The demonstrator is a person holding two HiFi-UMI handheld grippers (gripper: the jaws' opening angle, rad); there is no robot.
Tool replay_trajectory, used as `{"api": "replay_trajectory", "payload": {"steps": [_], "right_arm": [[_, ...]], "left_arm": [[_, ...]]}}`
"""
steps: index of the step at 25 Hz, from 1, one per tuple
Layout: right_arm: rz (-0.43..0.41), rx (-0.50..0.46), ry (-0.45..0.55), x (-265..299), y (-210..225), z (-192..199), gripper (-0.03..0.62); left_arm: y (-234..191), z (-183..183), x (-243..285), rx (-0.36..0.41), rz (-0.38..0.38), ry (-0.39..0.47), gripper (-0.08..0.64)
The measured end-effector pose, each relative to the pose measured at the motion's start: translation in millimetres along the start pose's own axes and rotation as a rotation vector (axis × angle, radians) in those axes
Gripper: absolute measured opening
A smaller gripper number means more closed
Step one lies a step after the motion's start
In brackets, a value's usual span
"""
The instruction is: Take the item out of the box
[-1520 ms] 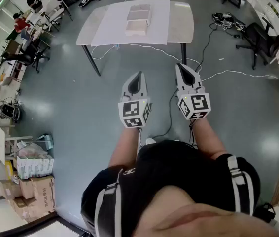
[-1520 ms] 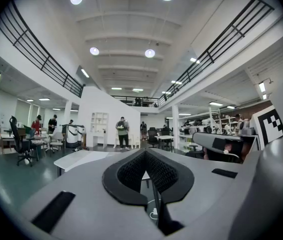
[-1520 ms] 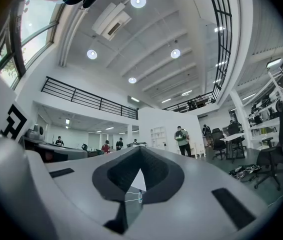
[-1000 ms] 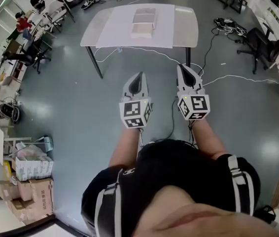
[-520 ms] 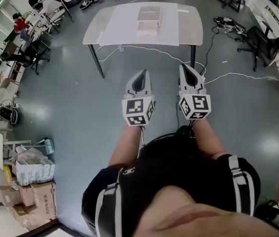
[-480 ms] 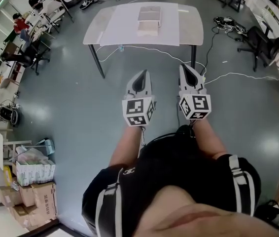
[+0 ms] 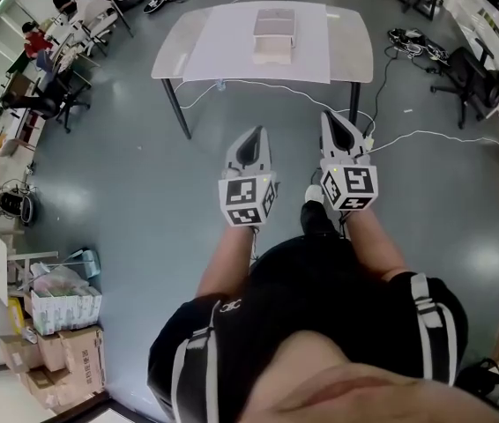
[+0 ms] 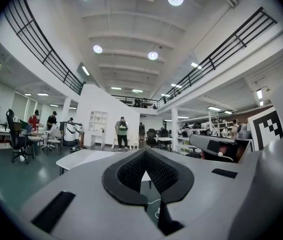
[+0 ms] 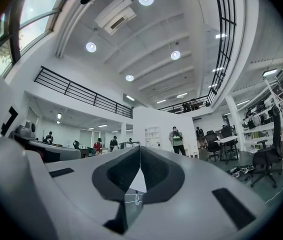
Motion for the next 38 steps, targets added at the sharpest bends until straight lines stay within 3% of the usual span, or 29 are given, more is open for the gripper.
{"api": "replay_trajectory", "payload": {"steps": [11,38], "right_arm": [[-0.010,-0.020,0.002,97,18,12,0.013],[-0.062,0.004,-0.036,378,142,40,0.014]], "left_arm": [[-60,1,80,-0.018,-0.017,-0.009,0.012],[-159,-28,371,0.002,-0.045,-0.026,0.012]]}}
Point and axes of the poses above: the fingertips, and each gripper's own axes: x forward along the fingers, y to its right, z out of its underside, the point moved 8 cm from there along -x, backward along the fingers, and after that the axes turned 11 degrees about z, right-handed, at the moved point
